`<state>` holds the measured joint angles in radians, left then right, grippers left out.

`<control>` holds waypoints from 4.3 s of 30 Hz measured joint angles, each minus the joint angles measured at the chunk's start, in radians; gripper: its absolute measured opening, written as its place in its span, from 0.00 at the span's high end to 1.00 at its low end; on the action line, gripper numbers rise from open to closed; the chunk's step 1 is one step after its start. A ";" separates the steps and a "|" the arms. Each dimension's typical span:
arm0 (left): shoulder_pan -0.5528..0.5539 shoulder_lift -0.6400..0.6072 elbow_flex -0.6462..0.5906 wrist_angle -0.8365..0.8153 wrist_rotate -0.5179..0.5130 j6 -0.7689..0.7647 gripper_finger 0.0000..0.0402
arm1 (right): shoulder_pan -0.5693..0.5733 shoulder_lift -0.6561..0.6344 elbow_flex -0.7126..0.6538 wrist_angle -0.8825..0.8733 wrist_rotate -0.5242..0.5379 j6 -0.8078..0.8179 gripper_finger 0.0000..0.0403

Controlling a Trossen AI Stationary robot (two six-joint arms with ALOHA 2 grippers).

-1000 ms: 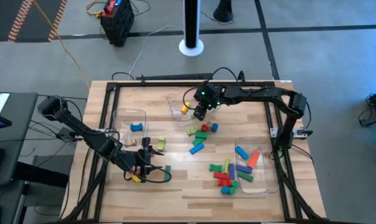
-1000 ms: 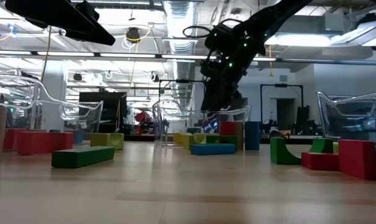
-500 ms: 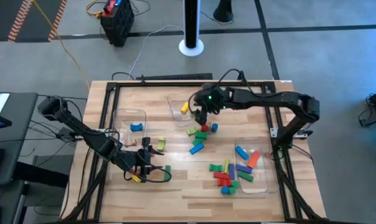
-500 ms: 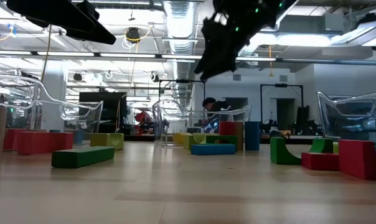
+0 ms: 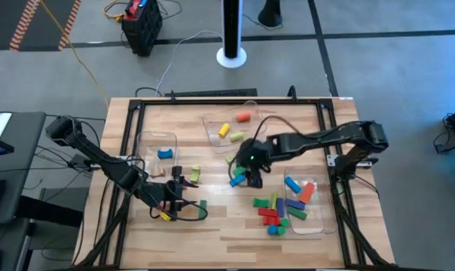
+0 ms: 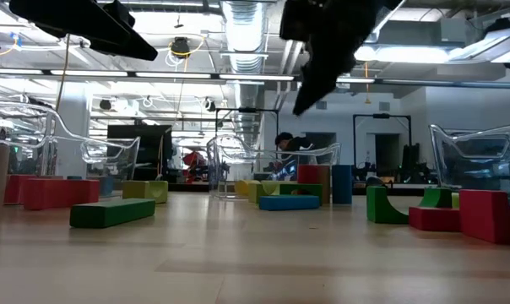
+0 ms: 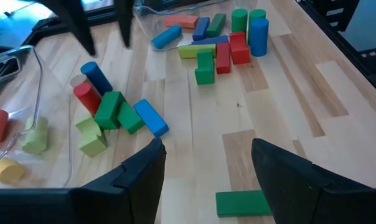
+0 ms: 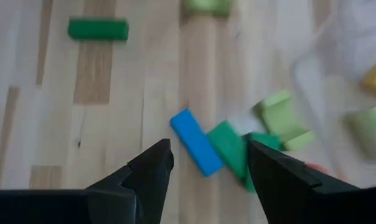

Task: Sort blocks by size
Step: Put the green arch block into the left transparent bin

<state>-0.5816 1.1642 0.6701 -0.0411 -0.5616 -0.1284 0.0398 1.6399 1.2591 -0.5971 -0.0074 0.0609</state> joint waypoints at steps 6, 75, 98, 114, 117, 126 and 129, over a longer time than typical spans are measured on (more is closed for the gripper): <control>0.001 0.002 0.000 0.005 -0.002 0.011 0.42 | 0.048 0.110 -0.002 -0.030 0.004 0.016 0.41; 0.022 0.128 0.000 0.201 -0.003 0.153 0.42 | 0.016 0.161 -0.006 -0.042 0.137 0.033 0.83; 0.095 0.130 0.021 0.394 0.042 0.717 0.42 | 0.124 0.033 -0.004 0.273 -0.148 0.134 0.83; 0.122 0.182 0.070 0.399 0.174 0.819 0.43 | 0.102 0.088 -0.004 0.451 -0.352 0.197 0.83; 0.125 0.228 0.103 0.357 0.184 0.816 0.43 | 0.101 0.125 0.015 0.462 -0.382 0.204 0.83; 0.124 0.326 0.229 0.214 0.176 0.812 0.43 | 0.104 0.151 0.061 0.427 -0.395 0.171 0.83; 0.118 0.325 0.236 0.217 0.177 0.813 0.45 | 0.105 0.147 0.064 0.421 -0.394 0.169 0.83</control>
<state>-0.4637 1.4891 0.9062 0.1757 -0.3843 0.6846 0.1451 1.7874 1.3231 -0.1764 -0.4012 0.2302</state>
